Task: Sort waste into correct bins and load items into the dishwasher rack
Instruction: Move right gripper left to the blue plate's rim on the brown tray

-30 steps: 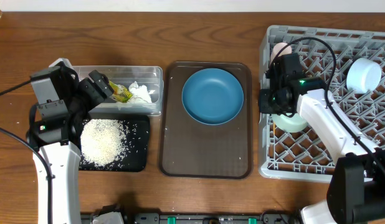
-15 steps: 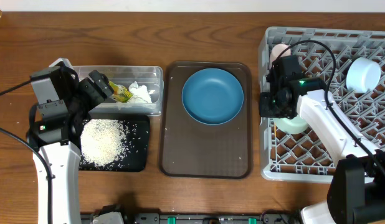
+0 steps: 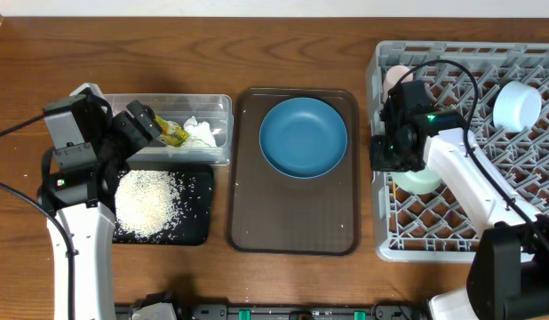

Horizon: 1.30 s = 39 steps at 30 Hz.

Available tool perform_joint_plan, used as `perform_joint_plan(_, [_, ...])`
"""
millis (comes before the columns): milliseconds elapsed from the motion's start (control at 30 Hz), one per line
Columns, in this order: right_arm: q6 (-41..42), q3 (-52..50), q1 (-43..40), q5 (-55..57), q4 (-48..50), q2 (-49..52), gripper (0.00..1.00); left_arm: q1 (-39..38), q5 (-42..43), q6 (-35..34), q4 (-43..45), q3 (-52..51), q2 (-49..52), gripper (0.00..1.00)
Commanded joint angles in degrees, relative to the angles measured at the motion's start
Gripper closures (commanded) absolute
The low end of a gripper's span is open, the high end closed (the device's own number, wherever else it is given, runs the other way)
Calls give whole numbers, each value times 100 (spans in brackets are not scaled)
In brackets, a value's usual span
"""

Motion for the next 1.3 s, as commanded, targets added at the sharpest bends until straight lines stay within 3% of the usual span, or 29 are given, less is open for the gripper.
perform_joint_plan(0, [-98, 66, 63, -46, -33, -234, 88, 24, -55, 50, -11, -20, 20, 5])
perform_joint_plan(100, [-96, 72, 63, -33, 15, -315, 80, 24, -55, 50, -11, -20, 20, 5])
perform_joint_plan(233, [-205, 98, 63, 72, 254, -446, 57, 24, -55, 50, -11, -20, 20, 5])
perform_joint_plan(333, [-210, 195, 63, 254, 356, -579, 50, 24, -55, 50, -11, -20, 20, 5])
perform_joint_plan(633, [-223, 535, 358, -232, 944, -710, 51, 24, -55, 50, -11, -20, 20, 5])
perform_joint_plan(967, [-225, 529, 1012, 1193, 1602, -610, 57, 24, -55, 50, -11, -20, 20, 5])
perform_joint_plan(1267, [-221, 525, 1084, 1224, 1902, 181, 58, 24, -55, 50, -11, -20, 20, 5])
